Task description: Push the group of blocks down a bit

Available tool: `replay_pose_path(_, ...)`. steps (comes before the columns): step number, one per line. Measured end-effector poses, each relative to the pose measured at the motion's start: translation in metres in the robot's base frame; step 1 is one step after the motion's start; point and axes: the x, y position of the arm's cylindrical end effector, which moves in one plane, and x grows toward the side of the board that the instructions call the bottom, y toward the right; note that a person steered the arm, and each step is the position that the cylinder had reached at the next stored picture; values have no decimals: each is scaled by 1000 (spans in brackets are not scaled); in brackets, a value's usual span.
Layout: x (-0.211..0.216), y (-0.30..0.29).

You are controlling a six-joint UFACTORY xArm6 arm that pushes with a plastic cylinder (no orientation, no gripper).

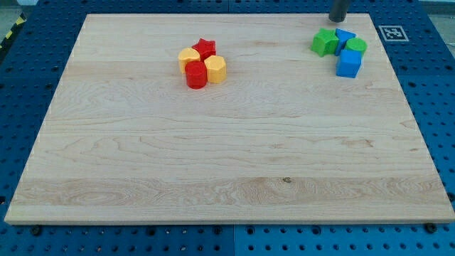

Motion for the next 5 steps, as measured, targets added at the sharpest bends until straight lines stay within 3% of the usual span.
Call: replay_pose_path(5,76,-16)
